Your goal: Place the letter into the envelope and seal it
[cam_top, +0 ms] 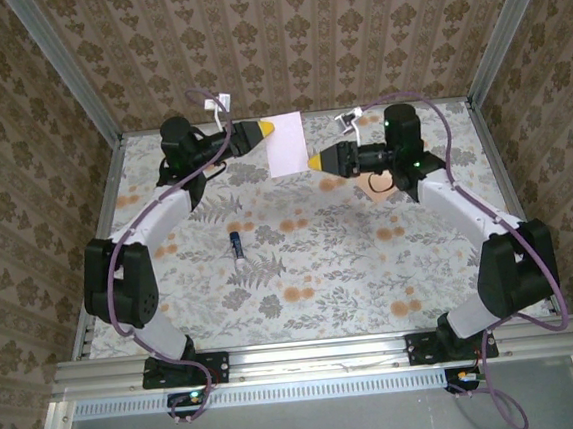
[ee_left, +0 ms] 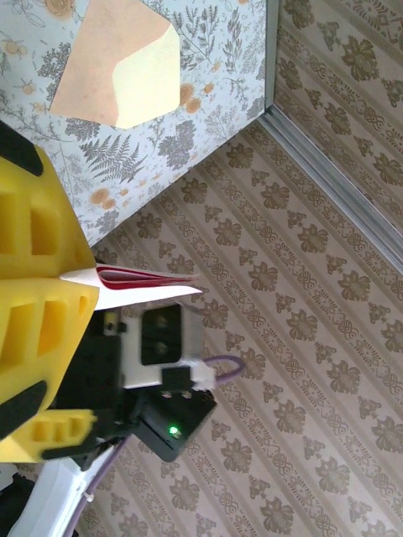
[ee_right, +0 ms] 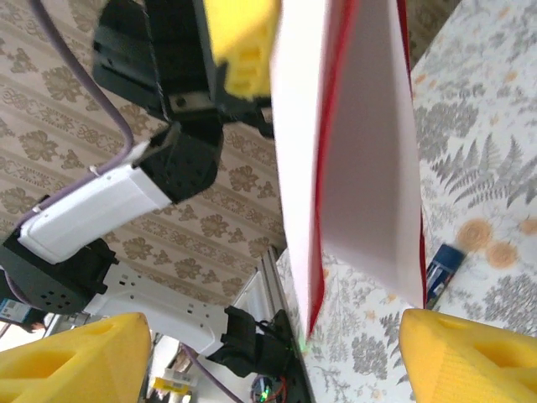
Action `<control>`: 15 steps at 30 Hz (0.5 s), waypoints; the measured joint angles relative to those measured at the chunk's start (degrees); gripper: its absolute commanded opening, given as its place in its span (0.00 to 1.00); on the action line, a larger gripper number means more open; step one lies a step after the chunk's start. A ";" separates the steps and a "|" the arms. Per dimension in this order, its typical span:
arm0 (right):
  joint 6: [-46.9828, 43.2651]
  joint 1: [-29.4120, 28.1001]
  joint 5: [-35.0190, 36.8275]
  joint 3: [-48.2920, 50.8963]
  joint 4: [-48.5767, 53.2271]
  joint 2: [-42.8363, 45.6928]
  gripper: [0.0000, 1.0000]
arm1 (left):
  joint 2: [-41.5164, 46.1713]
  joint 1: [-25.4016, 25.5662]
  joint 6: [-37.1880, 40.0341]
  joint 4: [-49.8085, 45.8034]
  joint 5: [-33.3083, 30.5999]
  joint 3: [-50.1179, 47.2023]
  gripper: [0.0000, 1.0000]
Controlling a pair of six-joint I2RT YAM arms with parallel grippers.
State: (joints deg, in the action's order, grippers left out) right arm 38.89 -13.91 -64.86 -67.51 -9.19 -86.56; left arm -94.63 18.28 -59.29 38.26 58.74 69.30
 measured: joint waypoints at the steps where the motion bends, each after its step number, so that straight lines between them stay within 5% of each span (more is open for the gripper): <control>1: -1.16 0.59 -0.37 -1.68 1.03 -0.33 0.81 | 0.35 0.02 -0.11 0.00 0.02 -0.46 0.00; 15: -7.67 1.29 -3.45 -10.56 6.08 -11.02 0.82 | 1.40 2.75 -2.75 2.56 2.62 -1.20 0.00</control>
State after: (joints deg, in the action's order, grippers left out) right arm 31.22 -12.62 -68.31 -78.06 -3.11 -97.58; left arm -93.23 21.04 -62.04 40.82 61.36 68.10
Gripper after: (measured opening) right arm 0.824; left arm 0.059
